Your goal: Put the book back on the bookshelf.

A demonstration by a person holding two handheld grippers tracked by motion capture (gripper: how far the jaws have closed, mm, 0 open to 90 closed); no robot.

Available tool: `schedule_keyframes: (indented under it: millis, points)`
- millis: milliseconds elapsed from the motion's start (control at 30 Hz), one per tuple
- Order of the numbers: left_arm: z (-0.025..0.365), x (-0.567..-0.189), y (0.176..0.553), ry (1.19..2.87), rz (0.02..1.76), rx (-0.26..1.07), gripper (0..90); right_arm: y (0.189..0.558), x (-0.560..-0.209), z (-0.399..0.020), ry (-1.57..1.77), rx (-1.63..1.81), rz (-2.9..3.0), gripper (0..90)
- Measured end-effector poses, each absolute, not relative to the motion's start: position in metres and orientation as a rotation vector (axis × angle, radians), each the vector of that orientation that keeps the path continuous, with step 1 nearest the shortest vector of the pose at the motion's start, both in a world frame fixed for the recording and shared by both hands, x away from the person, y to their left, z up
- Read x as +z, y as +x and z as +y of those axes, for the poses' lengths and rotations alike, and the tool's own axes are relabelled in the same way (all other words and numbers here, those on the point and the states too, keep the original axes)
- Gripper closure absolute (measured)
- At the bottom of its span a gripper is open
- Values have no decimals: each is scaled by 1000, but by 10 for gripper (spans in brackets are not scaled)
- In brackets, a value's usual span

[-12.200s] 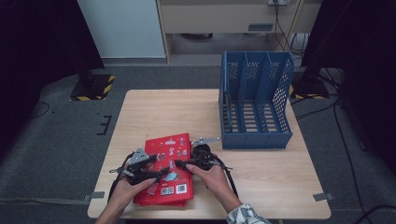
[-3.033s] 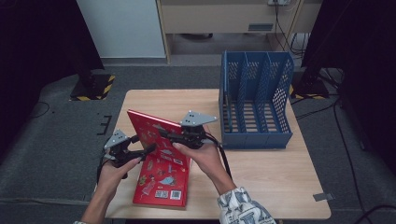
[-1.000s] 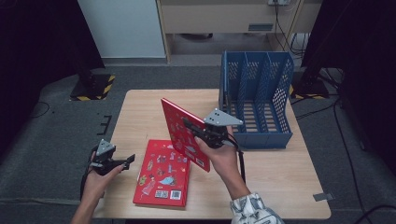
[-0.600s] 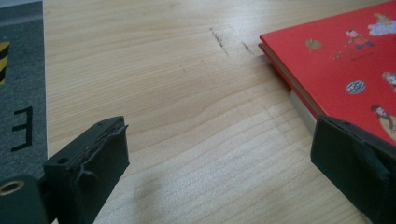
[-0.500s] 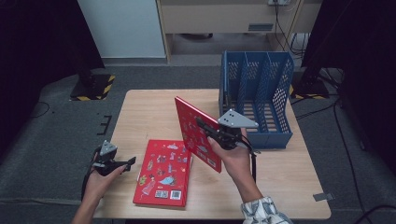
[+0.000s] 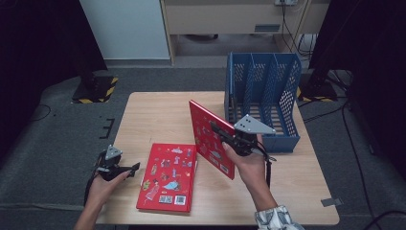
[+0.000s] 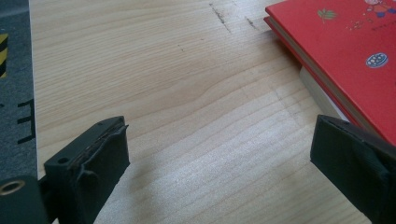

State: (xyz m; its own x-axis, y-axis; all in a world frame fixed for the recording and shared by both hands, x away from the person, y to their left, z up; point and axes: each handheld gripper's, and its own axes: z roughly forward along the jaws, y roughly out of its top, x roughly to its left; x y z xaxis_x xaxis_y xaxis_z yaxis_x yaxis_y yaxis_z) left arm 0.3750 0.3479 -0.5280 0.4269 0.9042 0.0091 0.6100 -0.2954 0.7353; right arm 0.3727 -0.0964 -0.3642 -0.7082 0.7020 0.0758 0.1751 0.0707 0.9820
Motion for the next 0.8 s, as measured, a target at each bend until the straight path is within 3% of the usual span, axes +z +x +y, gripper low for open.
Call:
schedule_keyframes:
  millis: [800]
  points:
    - [346, -534, 376, 2058, 1282, 550, 34, 369, -372, -115, 906, 1667, 1921, 797]
